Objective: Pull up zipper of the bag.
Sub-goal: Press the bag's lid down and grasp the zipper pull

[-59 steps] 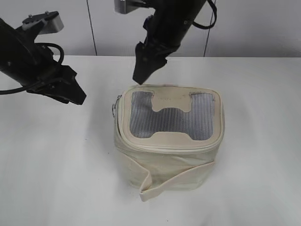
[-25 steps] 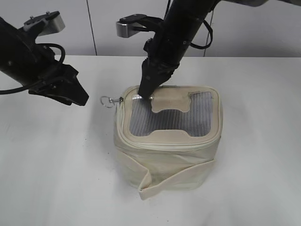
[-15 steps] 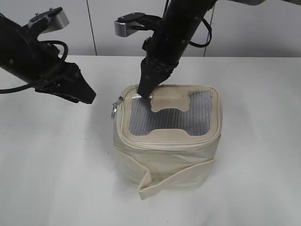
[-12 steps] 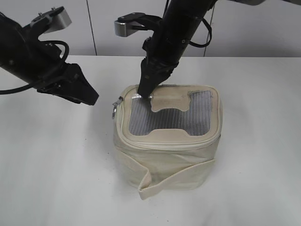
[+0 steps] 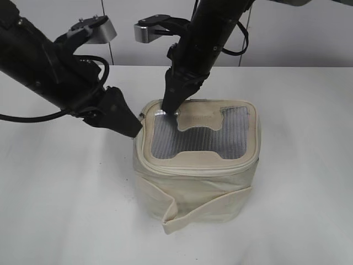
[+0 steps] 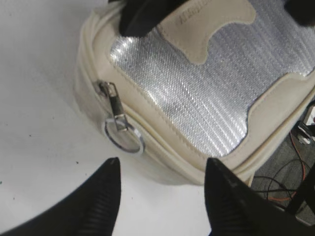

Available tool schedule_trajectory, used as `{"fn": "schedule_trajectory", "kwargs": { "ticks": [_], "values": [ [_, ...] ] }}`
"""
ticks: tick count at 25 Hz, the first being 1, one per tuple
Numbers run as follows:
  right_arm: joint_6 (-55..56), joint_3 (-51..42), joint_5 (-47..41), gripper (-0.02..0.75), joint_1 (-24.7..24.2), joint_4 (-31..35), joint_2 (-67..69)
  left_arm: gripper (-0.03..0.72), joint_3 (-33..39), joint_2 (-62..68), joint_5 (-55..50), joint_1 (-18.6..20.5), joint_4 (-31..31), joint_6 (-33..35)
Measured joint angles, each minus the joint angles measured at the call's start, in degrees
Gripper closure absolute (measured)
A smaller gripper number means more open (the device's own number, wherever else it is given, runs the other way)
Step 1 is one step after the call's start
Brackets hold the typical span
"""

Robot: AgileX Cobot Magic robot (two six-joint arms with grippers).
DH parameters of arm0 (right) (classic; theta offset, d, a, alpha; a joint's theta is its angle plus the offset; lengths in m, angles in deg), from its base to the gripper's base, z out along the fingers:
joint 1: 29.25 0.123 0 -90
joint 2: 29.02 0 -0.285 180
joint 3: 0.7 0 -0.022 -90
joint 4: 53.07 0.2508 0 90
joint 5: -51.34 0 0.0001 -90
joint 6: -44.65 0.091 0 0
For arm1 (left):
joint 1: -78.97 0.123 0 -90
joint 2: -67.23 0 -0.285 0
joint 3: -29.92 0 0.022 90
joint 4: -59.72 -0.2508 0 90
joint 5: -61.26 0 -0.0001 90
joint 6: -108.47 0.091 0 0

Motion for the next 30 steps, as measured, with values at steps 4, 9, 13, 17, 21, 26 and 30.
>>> {"fn": "schedule_trajectory", "kwargs": {
  "ticks": [4,9,13,17,21,26,30],
  "values": [
    [0.06,0.00,0.00,0.665,0.00,-0.06,-0.06,0.265,-0.12,0.64,3.30,-1.28,0.45,0.00],
    [0.35,0.00,0.00,0.666,0.00,-0.06,-0.06,0.269,-0.12,5.74,4.35,-2.05,0.28,0.00],
    [0.53,0.00,0.00,0.666,0.00,-0.06,-0.06,0.364,-0.43,7.49,4.11,-2.12,1.75,-0.05],
    [0.72,0.00,0.00,0.666,0.00,-0.24,-0.06,0.490,-0.43,7.31,3.84,-2.12,2.07,-0.25],
    [0.82,0.06,0.00,0.666,0.00,-0.24,-0.06,0.524,-0.43,6.97,3.84,-2.12,1.16,-0.51],
    [0.88,0.06,0.00,0.666,0.00,-0.19,-0.07,0.524,-0.43,5.74,3.98,-2.12,-2.08,-0.50],
    [0.94,0.07,0.00,0.666,0.00,-0.24,-0.12,0.452,-0.37,4.97,5.53,-2.05,-3.14,-0.50]
  ]
}}
